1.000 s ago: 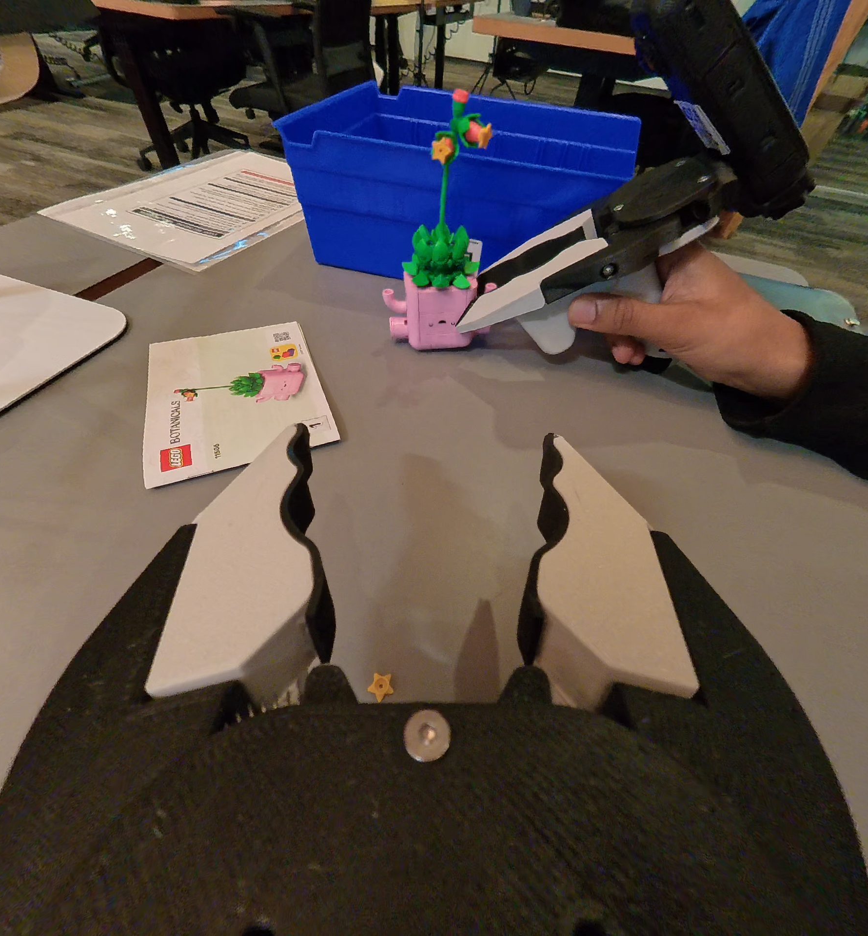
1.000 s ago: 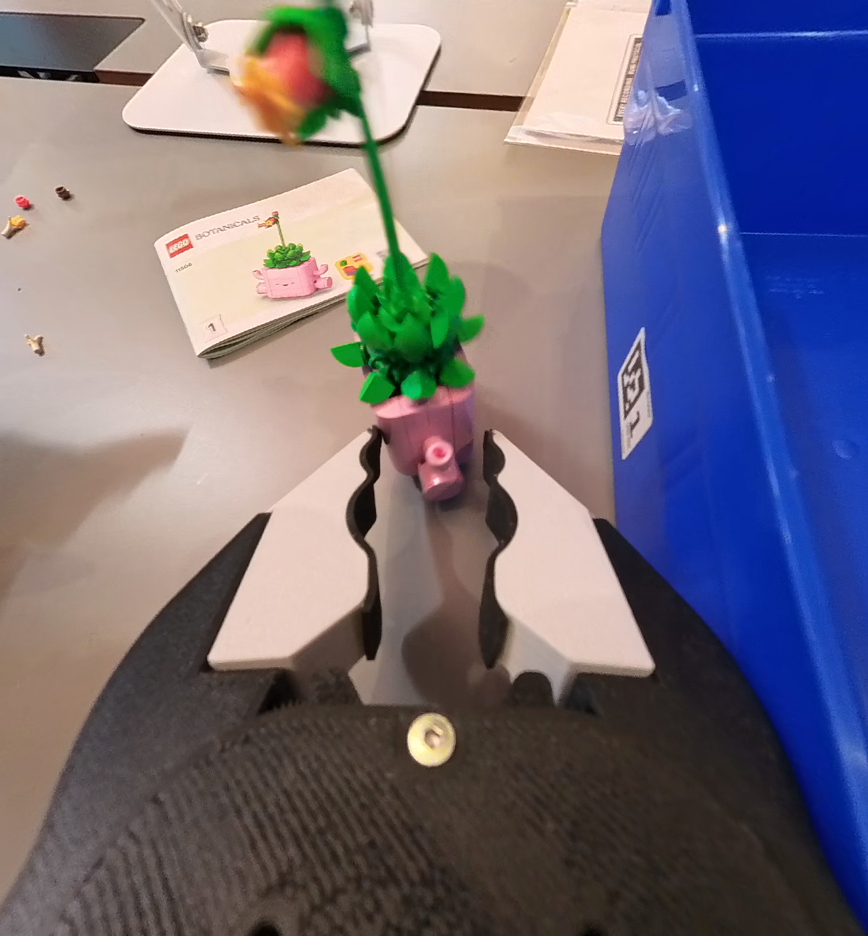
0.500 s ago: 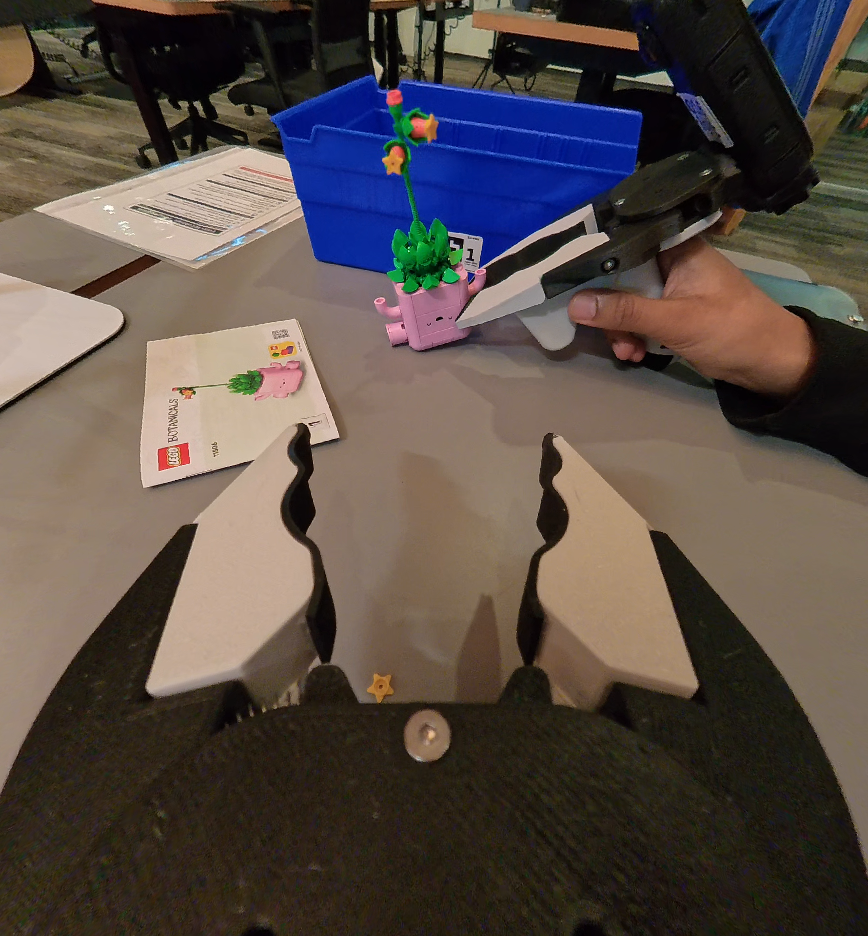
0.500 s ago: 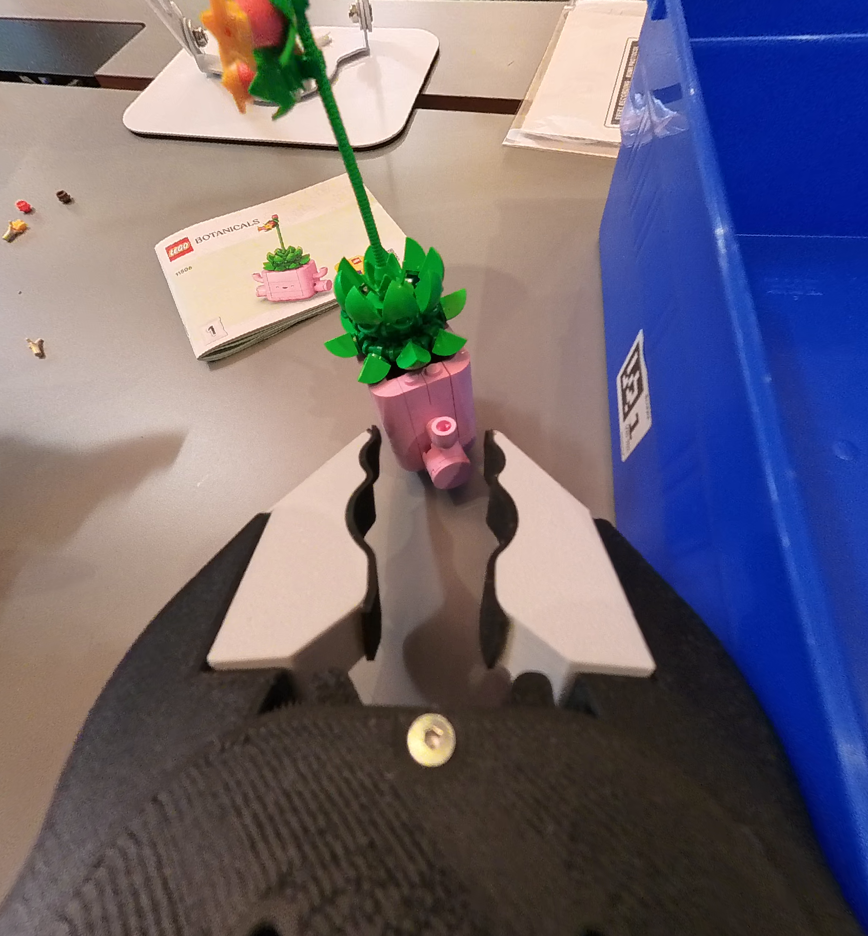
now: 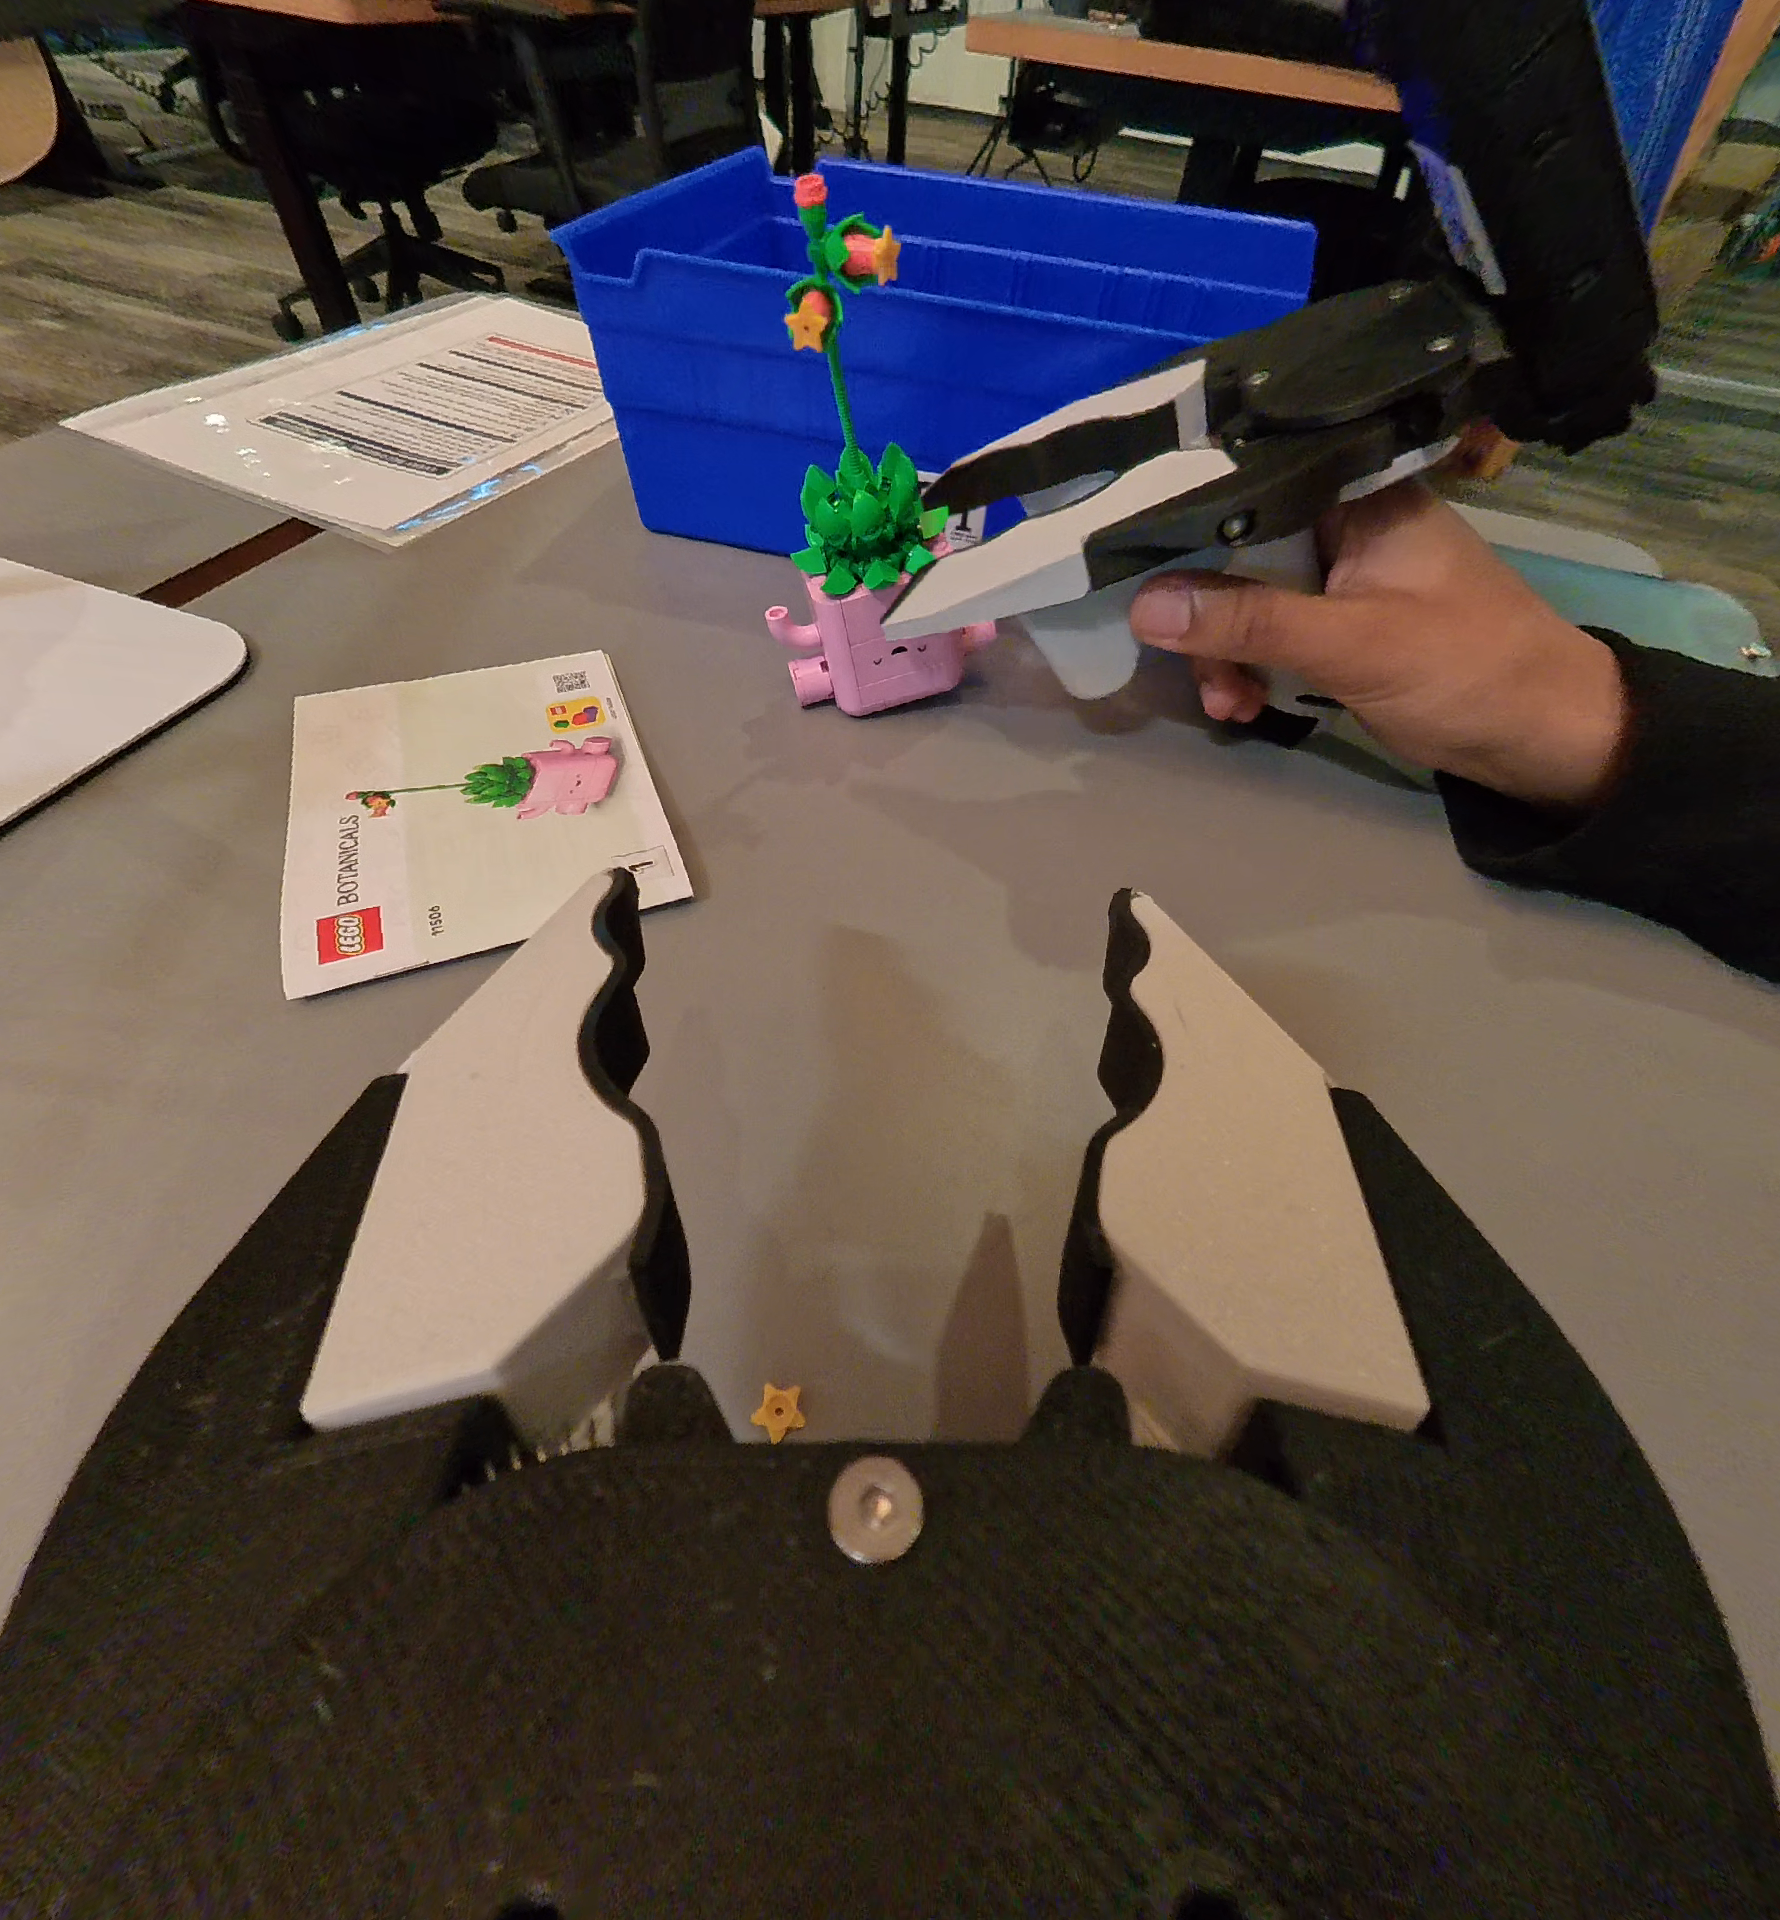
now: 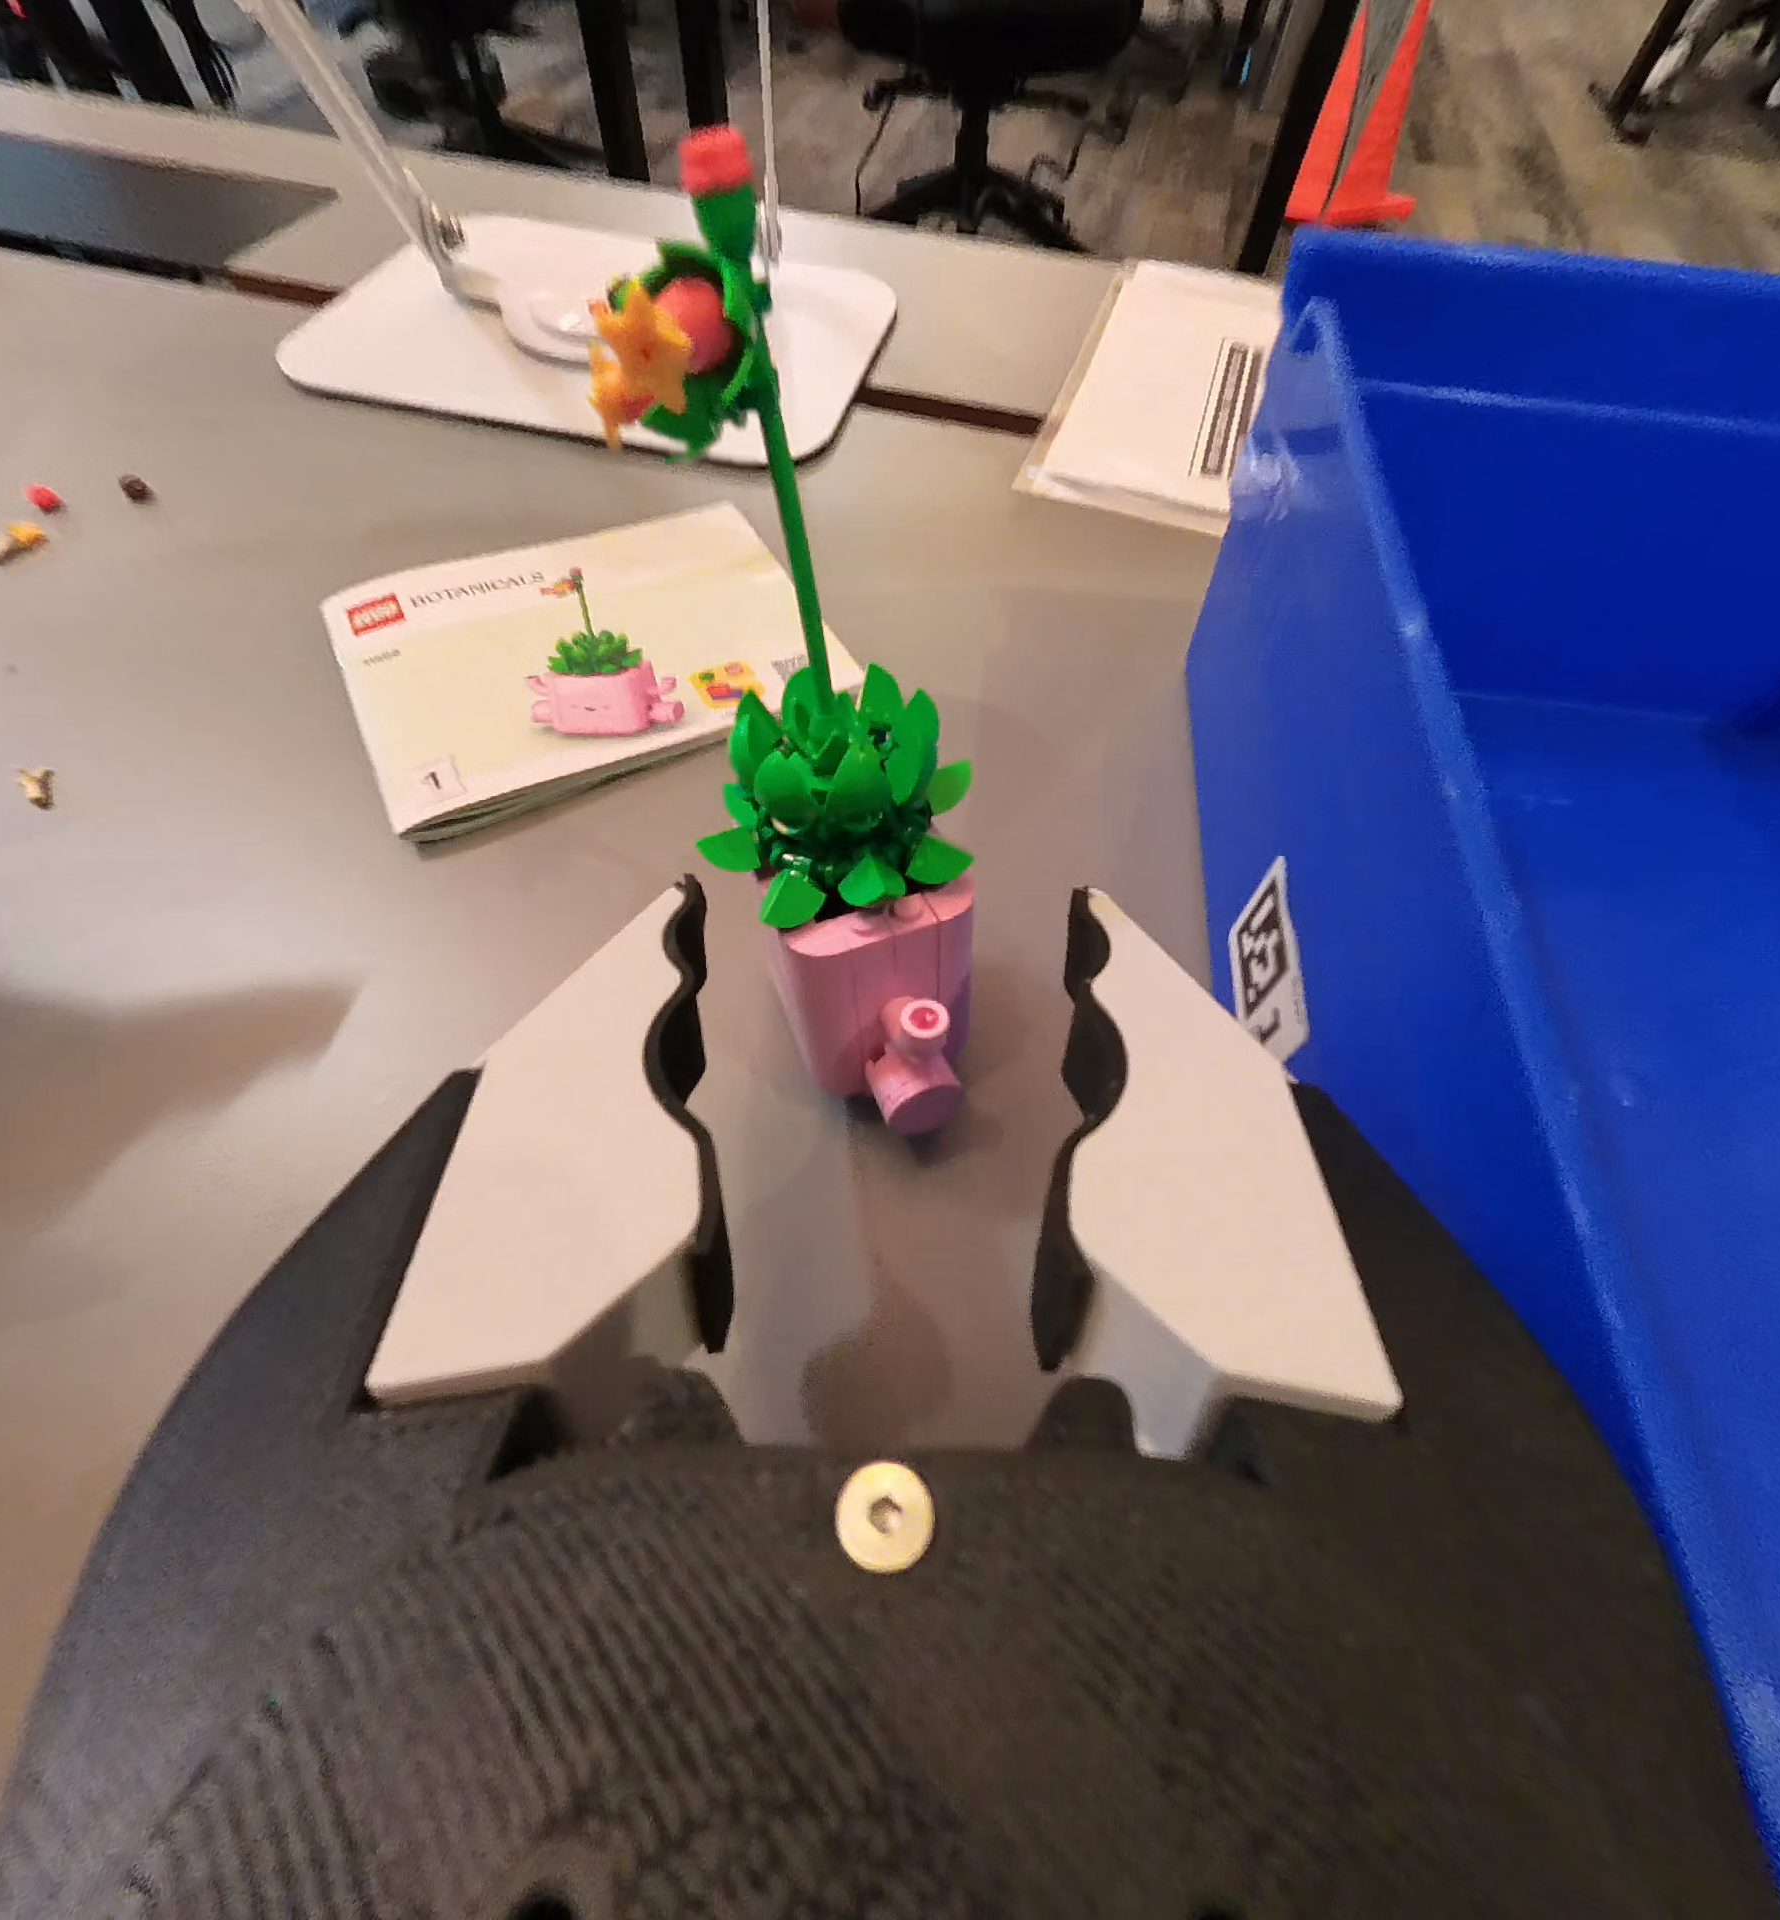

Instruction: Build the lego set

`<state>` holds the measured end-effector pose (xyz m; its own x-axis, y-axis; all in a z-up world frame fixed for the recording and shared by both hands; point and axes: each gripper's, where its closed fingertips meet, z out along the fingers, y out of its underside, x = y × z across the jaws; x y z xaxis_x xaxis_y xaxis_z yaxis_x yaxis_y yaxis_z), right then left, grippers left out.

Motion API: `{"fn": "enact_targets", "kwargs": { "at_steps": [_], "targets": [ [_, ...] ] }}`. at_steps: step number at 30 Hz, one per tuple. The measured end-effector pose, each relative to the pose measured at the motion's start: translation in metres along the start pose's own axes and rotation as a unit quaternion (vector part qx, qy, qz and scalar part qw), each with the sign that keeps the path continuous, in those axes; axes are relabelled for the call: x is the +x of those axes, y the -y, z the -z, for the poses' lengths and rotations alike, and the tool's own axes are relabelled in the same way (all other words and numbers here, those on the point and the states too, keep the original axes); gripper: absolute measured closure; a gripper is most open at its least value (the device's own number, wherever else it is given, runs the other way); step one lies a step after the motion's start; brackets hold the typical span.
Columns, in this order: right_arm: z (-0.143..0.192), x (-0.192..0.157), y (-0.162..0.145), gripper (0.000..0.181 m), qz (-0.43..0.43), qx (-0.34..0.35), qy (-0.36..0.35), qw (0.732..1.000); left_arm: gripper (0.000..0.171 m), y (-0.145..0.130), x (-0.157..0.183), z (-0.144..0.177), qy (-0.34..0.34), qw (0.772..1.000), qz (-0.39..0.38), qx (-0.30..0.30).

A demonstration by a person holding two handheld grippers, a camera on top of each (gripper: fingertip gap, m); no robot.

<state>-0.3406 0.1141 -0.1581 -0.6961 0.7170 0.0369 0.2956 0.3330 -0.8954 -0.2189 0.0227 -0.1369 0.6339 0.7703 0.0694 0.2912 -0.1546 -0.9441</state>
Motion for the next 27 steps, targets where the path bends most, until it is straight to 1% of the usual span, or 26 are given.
{"fn": "enact_targets", "kwargs": {
  "at_steps": [3, 4, 6, 7, 14, 17, 19, 22, 23, 25, 27],
  "targets": [
    [-0.007, 0.000, -0.007, 0.114, 0.000, -0.028, 0.001, 1.000, 0.084, 0.000, 0.000, 0.000, 0.000, 1.000, 0.001, 0.000],
    [-0.008, -0.001, -0.008, 0.118, 0.000, -0.033, 0.004, 0.999, 0.084, 0.000, 0.000, 0.000, 0.000, 1.000, 0.001, 0.000],
    [-0.008, -0.003, -0.008, 0.135, 0.001, -0.034, 0.011, 0.999, 0.084, 0.000, 0.000, 0.000, 0.000, 1.000, -0.001, -0.001],
    [-0.008, -0.004, -0.008, 0.139, 0.002, -0.033, 0.015, 0.999, 0.084, 0.000, 0.000, 0.000, 0.001, 1.000, -0.002, -0.002],
    [-0.004, -0.009, -0.006, 0.141, -0.005, -0.023, 0.033, 0.999, 0.085, 0.000, 0.001, -0.001, 0.003, 1.000, -0.008, -0.003],
    [0.003, -0.016, 0.005, 0.141, -0.038, 0.009, 0.063, 0.997, 0.085, 0.001, 0.000, 0.000, 0.005, 1.000, -0.009, -0.002],
    [0.010, -0.023, 0.016, 0.141, -0.081, 0.041, 0.098, 0.991, 0.085, 0.001, 0.000, 0.001, 0.006, 1.000, -0.009, -0.002],
    [0.021, -0.030, 0.031, 0.142, -0.157, 0.086, 0.163, 0.970, 0.085, 0.002, -0.001, 0.001, 0.008, 1.000, -0.012, -0.001],
    [0.023, -0.031, 0.034, 0.142, -0.174, 0.096, 0.175, 0.964, 0.085, 0.003, -0.001, 0.001, 0.008, 1.000, -0.012, -0.001],
    [0.025, -0.032, 0.037, 0.142, -0.198, 0.104, 0.193, 0.955, 0.085, 0.002, -0.001, 0.001, 0.008, 1.000, -0.012, -0.002],
    [0.026, -0.034, 0.036, 0.142, -0.201, 0.103, 0.199, 0.954, 0.085, 0.001, -0.001, 0.001, 0.008, 1.000, -0.012, -0.004]
  ]
}}
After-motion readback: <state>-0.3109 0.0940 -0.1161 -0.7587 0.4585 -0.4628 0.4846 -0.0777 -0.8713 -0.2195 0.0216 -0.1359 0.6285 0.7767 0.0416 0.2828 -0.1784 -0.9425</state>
